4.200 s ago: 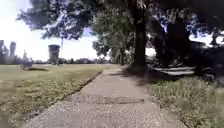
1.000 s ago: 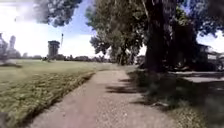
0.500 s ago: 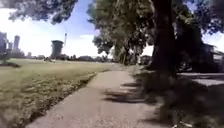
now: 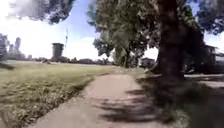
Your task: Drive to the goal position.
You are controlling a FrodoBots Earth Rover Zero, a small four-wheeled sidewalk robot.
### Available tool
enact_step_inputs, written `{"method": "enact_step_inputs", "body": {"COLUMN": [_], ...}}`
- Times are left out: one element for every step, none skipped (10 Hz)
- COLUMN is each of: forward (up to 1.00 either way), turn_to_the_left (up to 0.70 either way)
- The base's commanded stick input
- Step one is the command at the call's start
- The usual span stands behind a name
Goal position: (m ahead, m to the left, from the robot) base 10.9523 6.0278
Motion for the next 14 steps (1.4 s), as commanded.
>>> {"method": "enact_step_inputs", "body": {"forward": [0.98,0.98,0.98,0.98,0.99,0.98,0.98,0.99,0.99,0.99,0.99,0.99,1.0,1.0], "turn_to_the_left": [0.0,0.0,0.0,0.0,0.0,0.0,0.0,0.0,0.0,0.0,0.0,-0.02,-0.07,-0.13]}}
